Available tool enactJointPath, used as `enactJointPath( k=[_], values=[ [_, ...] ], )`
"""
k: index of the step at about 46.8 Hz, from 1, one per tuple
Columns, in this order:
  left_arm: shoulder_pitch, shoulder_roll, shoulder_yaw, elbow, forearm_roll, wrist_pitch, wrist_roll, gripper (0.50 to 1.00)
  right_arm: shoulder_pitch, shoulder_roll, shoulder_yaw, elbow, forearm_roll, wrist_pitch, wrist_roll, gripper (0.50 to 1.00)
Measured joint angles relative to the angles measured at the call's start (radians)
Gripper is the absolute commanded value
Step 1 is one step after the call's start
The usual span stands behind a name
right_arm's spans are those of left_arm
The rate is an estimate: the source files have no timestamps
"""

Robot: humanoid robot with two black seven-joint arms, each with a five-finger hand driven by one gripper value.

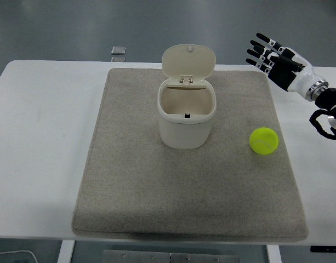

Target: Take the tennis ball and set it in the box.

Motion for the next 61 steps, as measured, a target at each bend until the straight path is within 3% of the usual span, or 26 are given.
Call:
enactJointPath(
  k=[61],
  values=[
    [-0.010,0.000,0.000,0.001,-0.001,-0.001,0.000,0.992,0.003,-0.010,-0.014,-0.010,-0.093,0.003,0.014,0.901]
  ],
)
